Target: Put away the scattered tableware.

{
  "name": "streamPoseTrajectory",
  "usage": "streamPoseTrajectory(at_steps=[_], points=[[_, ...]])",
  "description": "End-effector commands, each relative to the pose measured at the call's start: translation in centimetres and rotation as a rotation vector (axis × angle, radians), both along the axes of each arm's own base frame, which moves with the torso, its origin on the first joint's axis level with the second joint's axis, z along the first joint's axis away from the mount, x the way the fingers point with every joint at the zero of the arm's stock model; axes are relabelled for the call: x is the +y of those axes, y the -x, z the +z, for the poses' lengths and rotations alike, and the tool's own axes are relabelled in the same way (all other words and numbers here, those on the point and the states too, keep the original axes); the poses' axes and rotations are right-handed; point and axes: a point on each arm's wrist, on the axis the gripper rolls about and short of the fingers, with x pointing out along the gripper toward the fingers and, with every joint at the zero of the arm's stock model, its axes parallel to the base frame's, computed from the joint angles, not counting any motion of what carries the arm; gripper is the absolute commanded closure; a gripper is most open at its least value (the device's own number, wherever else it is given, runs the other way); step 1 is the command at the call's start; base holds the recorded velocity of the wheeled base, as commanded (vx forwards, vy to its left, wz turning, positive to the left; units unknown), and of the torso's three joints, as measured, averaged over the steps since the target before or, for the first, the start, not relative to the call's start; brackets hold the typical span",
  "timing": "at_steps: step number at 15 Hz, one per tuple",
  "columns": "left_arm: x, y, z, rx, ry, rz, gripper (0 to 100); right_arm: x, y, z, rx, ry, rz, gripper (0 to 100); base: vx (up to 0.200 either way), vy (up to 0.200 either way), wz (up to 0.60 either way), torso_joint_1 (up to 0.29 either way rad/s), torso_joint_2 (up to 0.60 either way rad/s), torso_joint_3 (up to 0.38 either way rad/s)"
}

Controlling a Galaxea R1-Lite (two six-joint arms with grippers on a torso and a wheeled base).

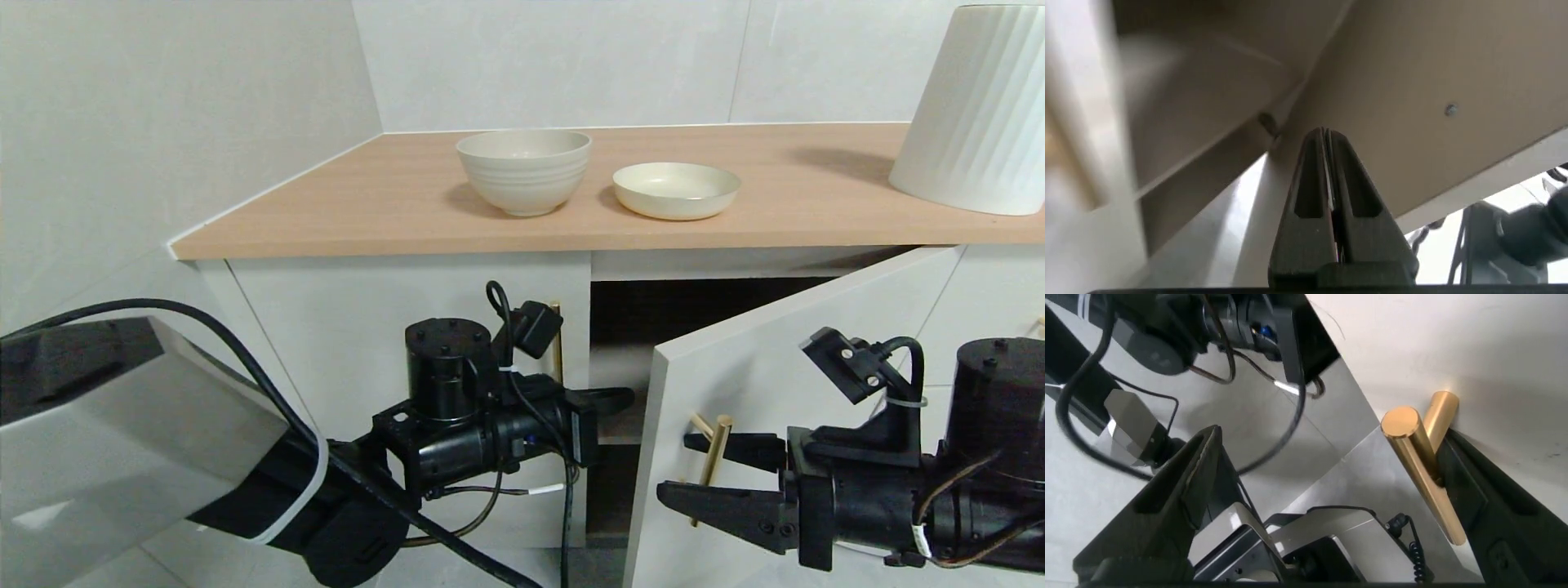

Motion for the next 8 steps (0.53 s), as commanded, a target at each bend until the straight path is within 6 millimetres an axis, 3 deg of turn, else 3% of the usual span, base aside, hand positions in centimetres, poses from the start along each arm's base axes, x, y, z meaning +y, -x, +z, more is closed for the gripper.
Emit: streamPoseTrajectory(at_steps=[1, 8], points=[[-1.1, 0.3, -0.1, -0.009, 0.005, -0.027, 100, -0.2, 0.1, -0.1, 0.002, 0.002, -0.004, 0, 0.0, 0.0, 0.0, 0.0, 0.0, 0.0], [-2.2, 0.7, -0.1, -0.035, 0.024, -0.052, 100, -2.5, -1.0, 0.2, -0.057, 0.019, -0.113, 0, 0.0, 0.0, 0.0, 0.0, 0.0, 0.0]])
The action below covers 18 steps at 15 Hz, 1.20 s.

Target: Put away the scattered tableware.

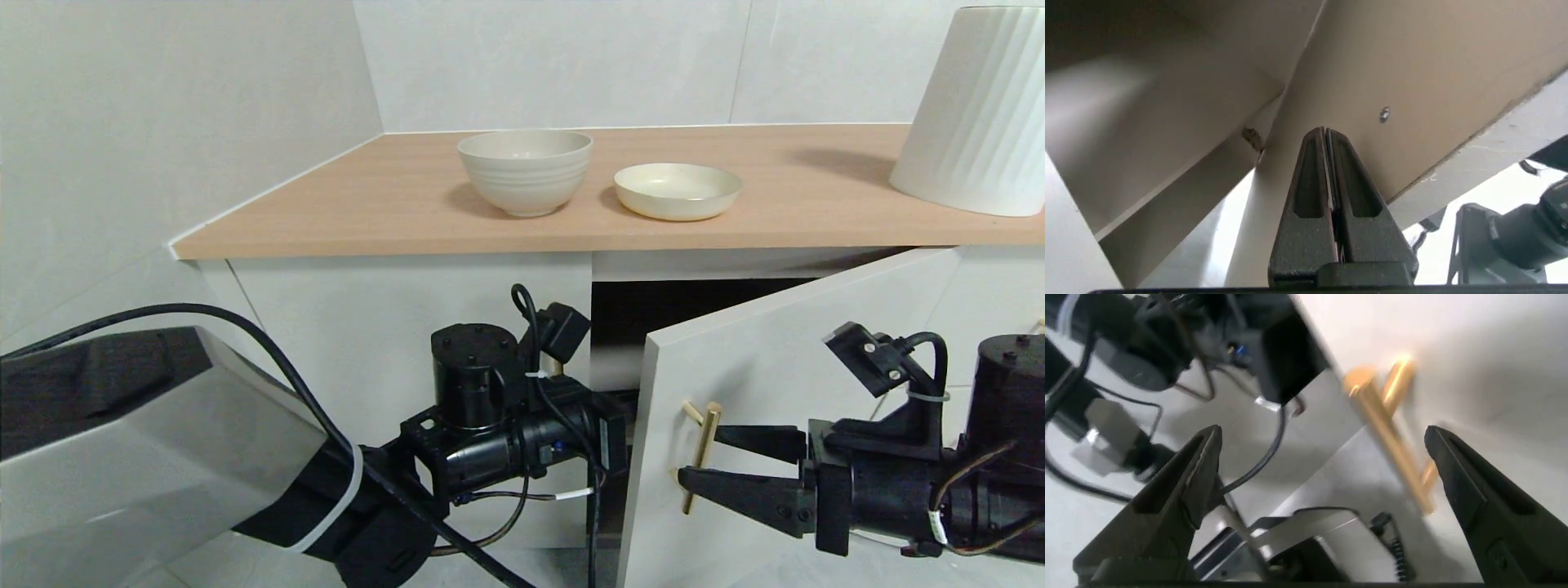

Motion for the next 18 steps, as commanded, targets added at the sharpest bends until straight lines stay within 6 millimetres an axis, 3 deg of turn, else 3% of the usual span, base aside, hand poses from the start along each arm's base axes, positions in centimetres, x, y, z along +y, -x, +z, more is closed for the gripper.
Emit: streamPoseTrajectory(at_steps=[1, 4, 10, 13, 18], points=[[-0.1, 0.1, -0.1, 0.003, -0.001, -0.004, 100, -0.6, -0.3, 0.1, -0.021, 0.004, -0.031, 0, 0.0, 0.0, 0.0, 0.0, 0.0, 0.0], [-0.2, 0.0, -0.3, 0.006, -0.005, -0.003, 100, -2.8, 1.1, 0.5, -0.104, 0.054, -0.076, 0, 0.0, 0.0, 0.0, 0.0, 0.0, 0.0], [-0.1, 0.0, -0.4, 0.01, -0.008, 0.017, 100, -5.6, 6.4, 1.8, -0.019, 0.102, -0.074, 0, 0.0, 0.0, 0.0, 0.0, 0.0, 0.0], [-0.3, 0.0, -0.8, 0.018, -0.016, 0.013, 100, -5.7, 6.6, 1.3, -0.006, 0.109, -0.073, 0, 0.0, 0.0, 0.0, 0.0, 0.0, 0.0], [-0.8, -0.2, -0.9, 0.013, -0.012, 0.01, 100, -5.7, 6.7, 1.1, 0.001, 0.113, -0.073, 0, -0.16, 0.0, 0.0, 0.003, 0.0, 0.002]])
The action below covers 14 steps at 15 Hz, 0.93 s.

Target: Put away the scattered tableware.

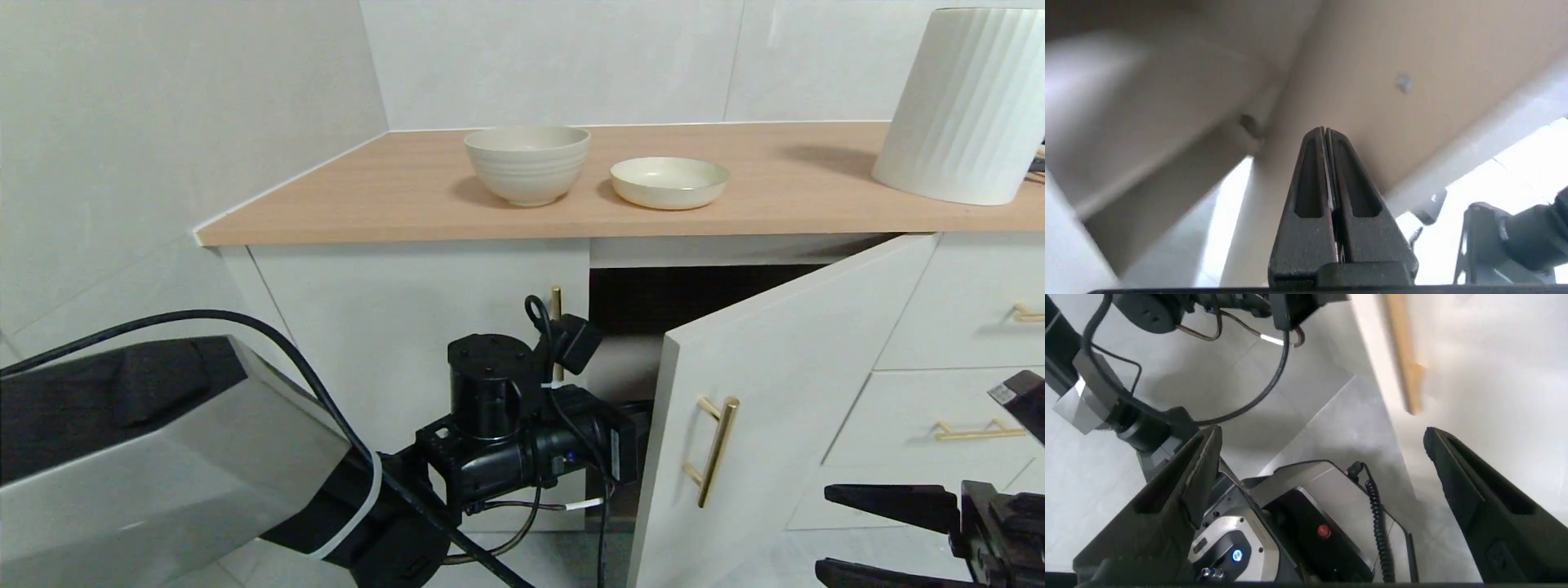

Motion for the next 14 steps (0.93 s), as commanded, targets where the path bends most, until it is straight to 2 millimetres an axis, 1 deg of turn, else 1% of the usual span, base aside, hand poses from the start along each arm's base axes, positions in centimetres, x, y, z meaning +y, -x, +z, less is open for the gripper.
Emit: streamPoseTrajectory(at_steps=[1, 4, 8, 13, 14], points=[[-0.3, -0.4, 0.0, -0.006, 0.007, 0.004, 100, 0.0, 0.1, -0.1, 0.002, 0.001, 0.0, 0, 0.0, 0.0, 0.0, 0.0, 0.0, 0.0], [-1.4, -1.5, -0.7, -0.014, 0.014, 0.006, 100, -0.1, 0.2, -0.1, 0.002, 0.001, 0.0, 0, 0.0, 0.0, 0.0, 0.0, 0.0, 0.0], [-1.9, -1.4, -1.1, -0.011, 0.006, 0.024, 100, -0.1, 0.2, 0.0, -0.004, -0.002, 0.0, 0, 0.0, 0.0, 0.0, 0.0, 0.0, 0.0], [-2.0, -1.3, -1.0, -0.014, 0.009, 0.021, 100, -0.2, 0.3, 0.0, -0.01, -0.004, 0.0, 0, -0.2, 0.0, 0.0, 0.007, 0.0, 0.001], [-2.1, -1.4, -1.0, -0.014, 0.009, 0.021, 100, -0.2, 0.3, 0.0, -0.01, -0.004, 0.0, 0, 0.0, 0.0, 0.0, 0.0, 0.0, 0.0]])
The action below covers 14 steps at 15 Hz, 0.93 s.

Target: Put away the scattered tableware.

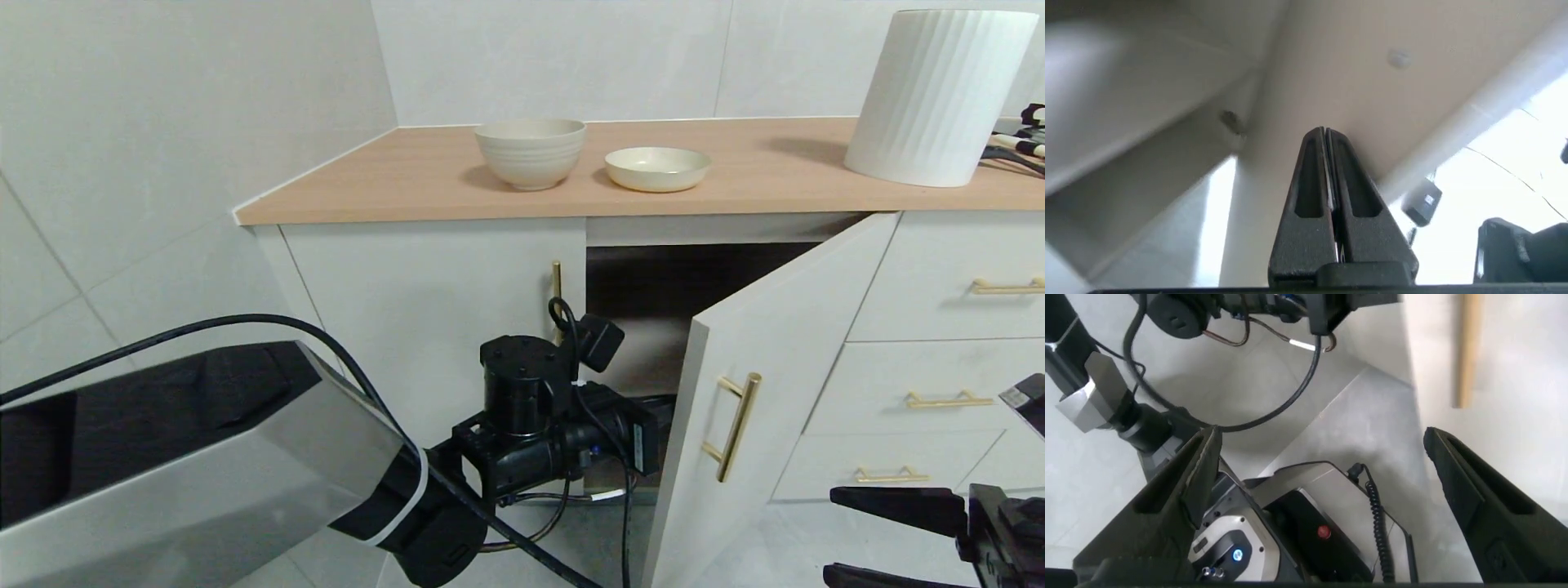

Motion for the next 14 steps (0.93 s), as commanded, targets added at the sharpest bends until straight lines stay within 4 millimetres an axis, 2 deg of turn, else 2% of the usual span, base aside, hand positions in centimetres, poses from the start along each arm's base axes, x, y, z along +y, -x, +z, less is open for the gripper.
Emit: streamPoseTrajectory(at_steps=[1, 5, 7, 9, 11, 13, 14], points=[[-0.1, -0.2, -0.1, 0.0, 0.001, 0.003, 100, 0.0, 0.0, 0.0, -0.001, -0.001, 0.0, 0, 0.0, 0.0, 0.0, 0.0, 0.0, 0.0], [-0.9, -0.7, -0.7, -0.003, 0.003, 0.0, 100, 0.0, 0.2, 0.2, -0.012, -0.007, 0.006, 0, 0.0, 0.0, 0.0, 0.0, 0.0, 0.0], [-1.5, -0.2, -0.7, -0.007, 0.003, 0.006, 100, -0.1, 0.4, 0.3, -0.022, -0.008, 0.01, 0, 0.0, 0.0, 0.0, 0.0, 0.0, 0.0], [-3.1, 1.1, -0.1, -0.033, 0.01, 0.037, 100, 0.0, 0.7, 0.5, -0.037, -0.013, 0.03, 0, 0.0, 0.0, 0.0, 0.0, 0.0, 0.0], [-4.8, 3.6, 1.2, -0.057, 0.033, 0.014, 100, 0.4, 2.1, 0.8, -0.047, -0.021, 0.12, 0, 0.0, 0.0, 0.0, 0.0, 0.0, 0.0], [-5.4, 9.0, 3.9, -0.07, 0.073, -0.137, 100, 0.3, 4.1, 1.7, -0.077, -0.045, 0.222, 0, 0.0, 0.0, 0.0, 0.0, 0.0, 0.0], [-4.7, 11.6, 4.8, -0.063, 0.079, -0.259, 100, 0.1, 4.5, 1.9, -0.087, -0.052, 0.232, 0, 0.0, 0.0, 0.0, 0.0, 0.0, 0.0]])
